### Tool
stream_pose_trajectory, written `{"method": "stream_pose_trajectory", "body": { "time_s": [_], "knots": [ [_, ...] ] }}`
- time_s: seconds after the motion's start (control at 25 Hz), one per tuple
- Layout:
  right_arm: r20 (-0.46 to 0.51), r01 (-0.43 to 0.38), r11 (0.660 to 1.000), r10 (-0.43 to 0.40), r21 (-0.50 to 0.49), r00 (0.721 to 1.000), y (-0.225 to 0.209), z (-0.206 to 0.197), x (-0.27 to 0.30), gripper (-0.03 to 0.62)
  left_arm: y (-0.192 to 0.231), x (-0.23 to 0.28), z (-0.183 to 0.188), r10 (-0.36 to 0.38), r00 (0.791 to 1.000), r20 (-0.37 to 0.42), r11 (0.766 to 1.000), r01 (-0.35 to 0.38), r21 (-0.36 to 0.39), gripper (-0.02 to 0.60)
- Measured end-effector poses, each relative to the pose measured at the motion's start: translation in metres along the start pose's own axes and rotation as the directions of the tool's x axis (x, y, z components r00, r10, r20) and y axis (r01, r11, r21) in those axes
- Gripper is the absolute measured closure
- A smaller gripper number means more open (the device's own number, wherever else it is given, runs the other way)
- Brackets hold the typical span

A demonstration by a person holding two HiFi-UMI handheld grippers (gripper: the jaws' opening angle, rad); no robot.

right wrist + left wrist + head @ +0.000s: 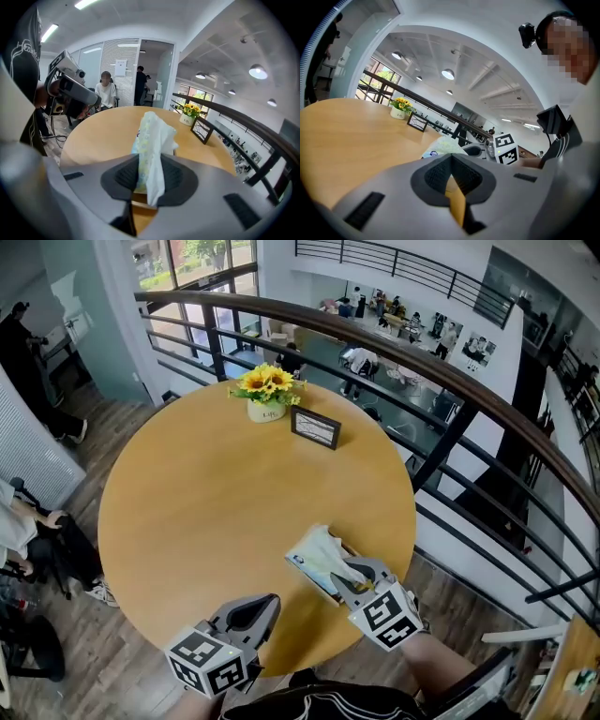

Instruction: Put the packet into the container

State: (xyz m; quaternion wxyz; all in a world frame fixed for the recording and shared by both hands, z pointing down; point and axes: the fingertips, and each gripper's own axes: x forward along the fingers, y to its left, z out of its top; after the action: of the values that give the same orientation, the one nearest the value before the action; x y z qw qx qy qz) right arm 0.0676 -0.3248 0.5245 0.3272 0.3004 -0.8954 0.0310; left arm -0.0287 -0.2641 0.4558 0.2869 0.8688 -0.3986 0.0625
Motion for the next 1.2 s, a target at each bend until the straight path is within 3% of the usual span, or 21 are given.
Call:
{"method": "stream_pose_trajectory", "body": {
  "time_s": [0.24,1.2],
  "knots": [
    [-0.005,0.015,0.999,-0.015,-0.044,1.0,0.001,0.003,-0.004,0.508,0.004,-0.004,-0.001,0.008,1.0,0.0,1.0,-0.008,-0.009,0.575],
    [-0.097,-0.012,0.998,0.007,-0.056,0.995,0.0,-0.026,0.012,0.508,0.003,-0.004,-0.012,0.01,1.0,-0.001,1.0,-0.01,-0.023,0.575]
  ]
}}
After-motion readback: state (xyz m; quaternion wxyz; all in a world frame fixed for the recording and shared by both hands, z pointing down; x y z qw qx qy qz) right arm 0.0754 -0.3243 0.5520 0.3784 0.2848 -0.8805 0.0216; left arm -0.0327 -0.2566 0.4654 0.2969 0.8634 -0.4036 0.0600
